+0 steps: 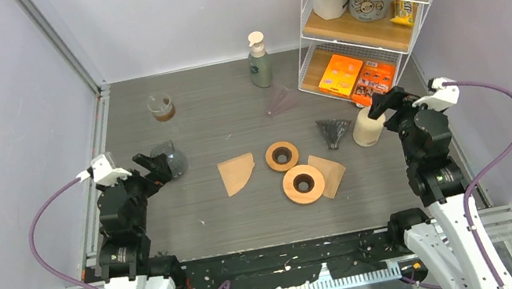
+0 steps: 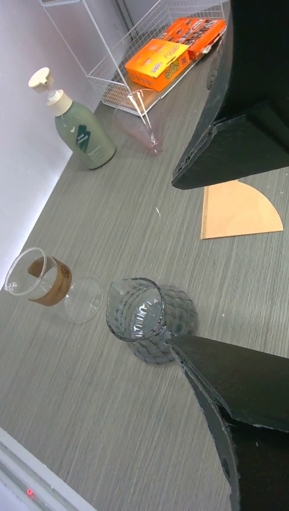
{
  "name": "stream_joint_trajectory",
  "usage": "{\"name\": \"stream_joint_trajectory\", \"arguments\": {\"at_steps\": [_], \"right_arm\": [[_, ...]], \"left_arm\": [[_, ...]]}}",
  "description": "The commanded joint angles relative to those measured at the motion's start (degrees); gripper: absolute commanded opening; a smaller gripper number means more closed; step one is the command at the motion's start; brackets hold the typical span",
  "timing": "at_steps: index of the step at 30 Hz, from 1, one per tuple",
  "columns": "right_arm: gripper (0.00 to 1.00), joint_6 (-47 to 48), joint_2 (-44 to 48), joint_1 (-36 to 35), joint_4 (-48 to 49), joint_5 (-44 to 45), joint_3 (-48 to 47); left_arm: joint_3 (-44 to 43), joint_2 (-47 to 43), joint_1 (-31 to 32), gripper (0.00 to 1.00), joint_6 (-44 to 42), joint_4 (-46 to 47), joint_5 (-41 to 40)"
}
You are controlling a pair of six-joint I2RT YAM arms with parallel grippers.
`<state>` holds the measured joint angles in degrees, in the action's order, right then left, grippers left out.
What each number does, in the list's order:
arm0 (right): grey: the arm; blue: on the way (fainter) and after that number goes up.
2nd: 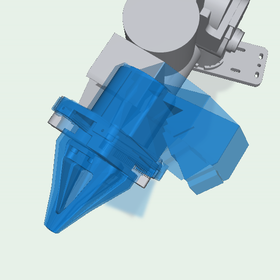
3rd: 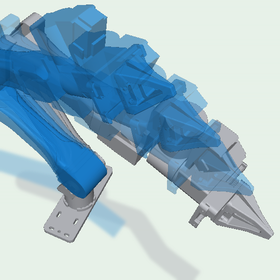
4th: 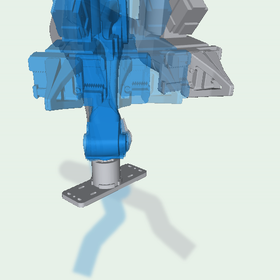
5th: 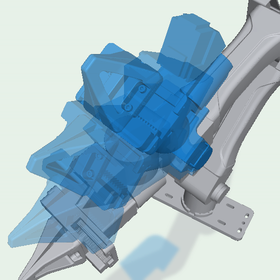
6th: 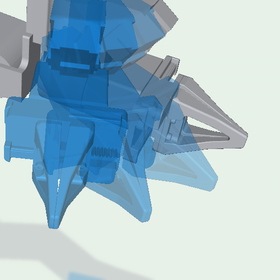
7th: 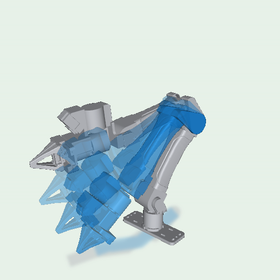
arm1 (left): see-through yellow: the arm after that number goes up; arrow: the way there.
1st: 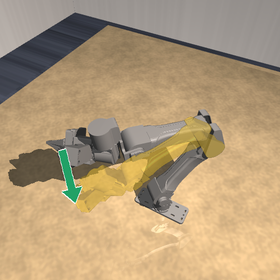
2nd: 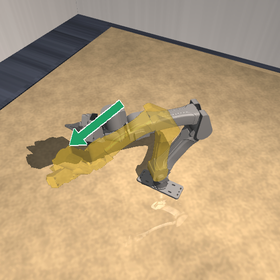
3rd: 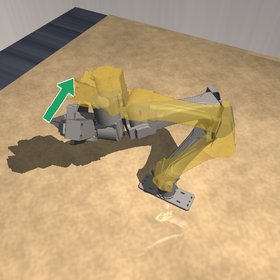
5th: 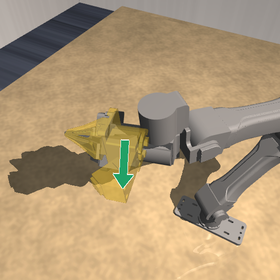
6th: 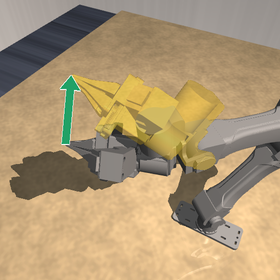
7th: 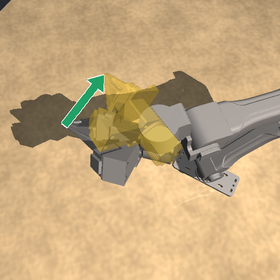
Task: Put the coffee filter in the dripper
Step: Pick up the dripper holder from the center of the board.
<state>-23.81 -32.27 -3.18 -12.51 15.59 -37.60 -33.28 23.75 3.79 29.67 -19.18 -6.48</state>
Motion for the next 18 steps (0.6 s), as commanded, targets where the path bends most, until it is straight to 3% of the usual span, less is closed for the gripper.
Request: {"name": "stream_joint_trajectory", "arguments": {"at_steps": [1, 7, 12, 18], "right_arm": [[0.95, -0.86, 0.34, 0.2, 0.71, 2.35, -0.13], [0.95, -0.74, 1.52, 0.19, 0.06, 1.3, 0.2], [0.96, 1.43, 0.43, 0.19, -2.1, -6.53, -2.02], [0.95, 3.15, -3.58, -0.1, -5.23, -20.26, -6.05]], "left_arm": [[0.38, -0.07, 0.1, 0.99, 0.65, 1.26, -1.01], [0.69, 0.74, 0.14, 0.99, 1.0, 2.44, 1.71], [1.04, 2.87, 0.11, 0.99, 1.91, 5.03, 5.45], [1.59, 6.89, 0.23, 0.99, 2.22, 11.14, 19.54]]}}
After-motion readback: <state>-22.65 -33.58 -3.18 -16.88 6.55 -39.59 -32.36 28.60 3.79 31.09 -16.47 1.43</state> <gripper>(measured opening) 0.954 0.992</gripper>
